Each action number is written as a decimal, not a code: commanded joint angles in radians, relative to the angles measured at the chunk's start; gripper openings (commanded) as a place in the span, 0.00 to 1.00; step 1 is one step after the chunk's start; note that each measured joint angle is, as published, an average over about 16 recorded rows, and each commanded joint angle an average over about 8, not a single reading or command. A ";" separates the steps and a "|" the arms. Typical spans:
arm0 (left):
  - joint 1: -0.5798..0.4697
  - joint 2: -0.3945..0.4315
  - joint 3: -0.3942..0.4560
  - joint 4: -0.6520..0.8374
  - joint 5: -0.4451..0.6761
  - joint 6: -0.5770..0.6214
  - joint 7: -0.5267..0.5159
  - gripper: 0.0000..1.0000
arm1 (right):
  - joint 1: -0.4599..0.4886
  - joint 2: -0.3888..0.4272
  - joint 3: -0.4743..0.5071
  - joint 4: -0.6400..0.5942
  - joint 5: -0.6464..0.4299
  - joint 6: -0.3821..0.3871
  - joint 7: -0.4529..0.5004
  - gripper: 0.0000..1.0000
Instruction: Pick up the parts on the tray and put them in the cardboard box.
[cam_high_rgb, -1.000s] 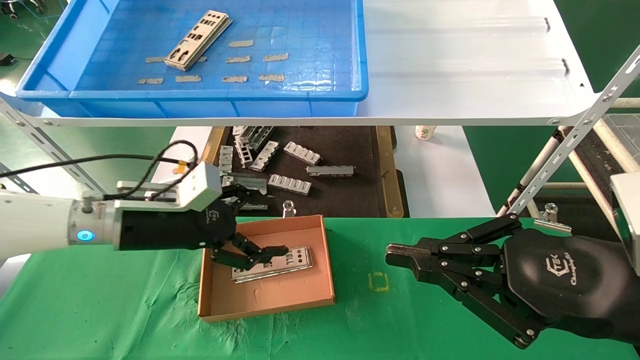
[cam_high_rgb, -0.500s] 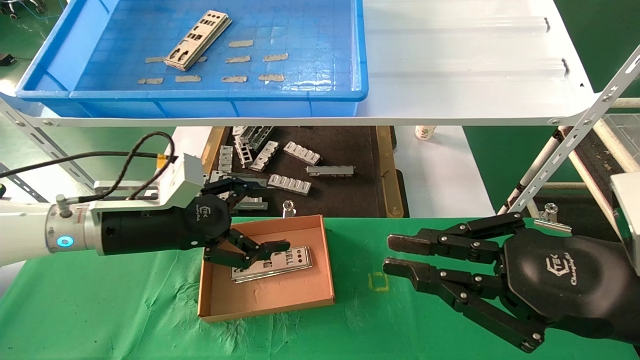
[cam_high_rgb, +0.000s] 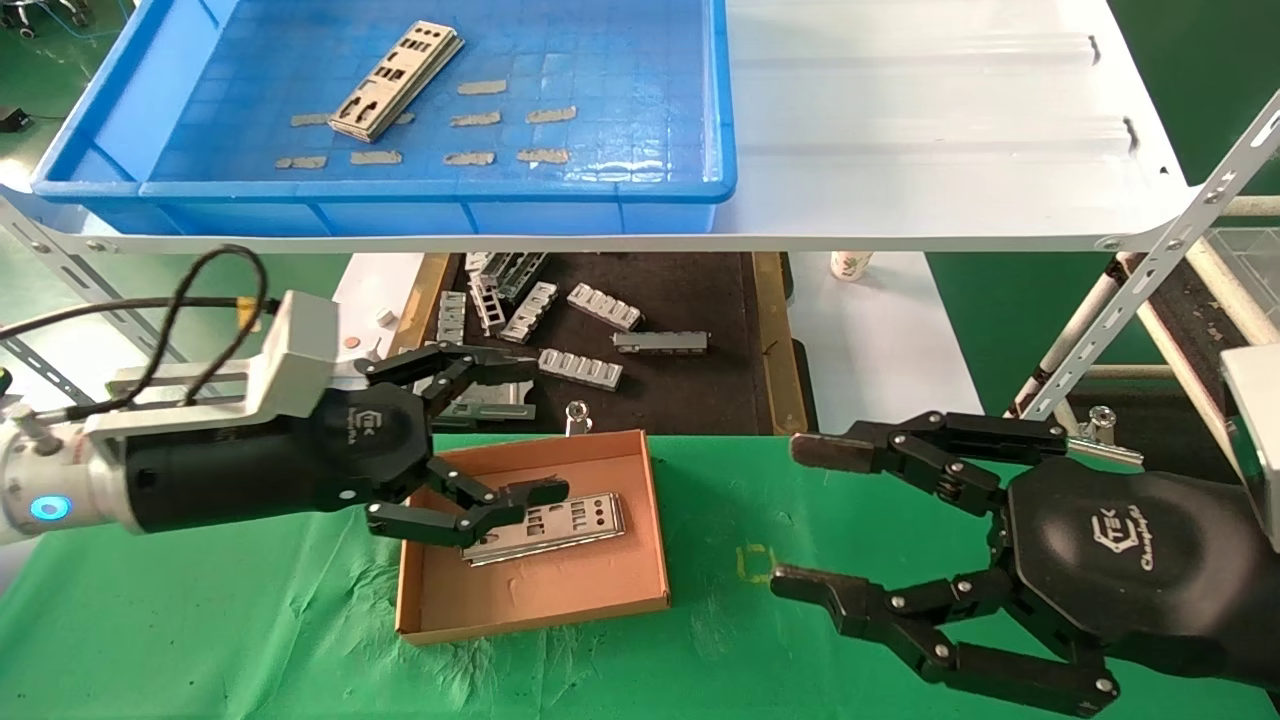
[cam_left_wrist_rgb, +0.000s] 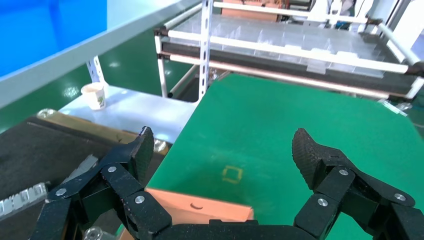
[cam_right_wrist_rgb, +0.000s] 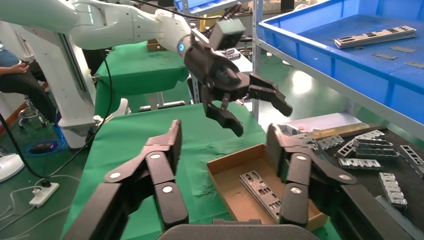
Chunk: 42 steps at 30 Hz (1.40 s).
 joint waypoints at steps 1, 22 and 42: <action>0.019 -0.015 -0.017 -0.040 -0.012 0.000 -0.020 1.00 | 0.000 0.000 0.000 0.000 0.000 0.000 0.000 1.00; 0.215 -0.175 -0.194 -0.454 -0.139 -0.002 -0.227 1.00 | 0.000 0.000 0.000 0.000 0.000 0.000 0.000 1.00; 0.292 -0.237 -0.264 -0.616 -0.191 -0.002 -0.304 1.00 | 0.000 0.000 0.000 0.000 0.000 0.000 0.000 1.00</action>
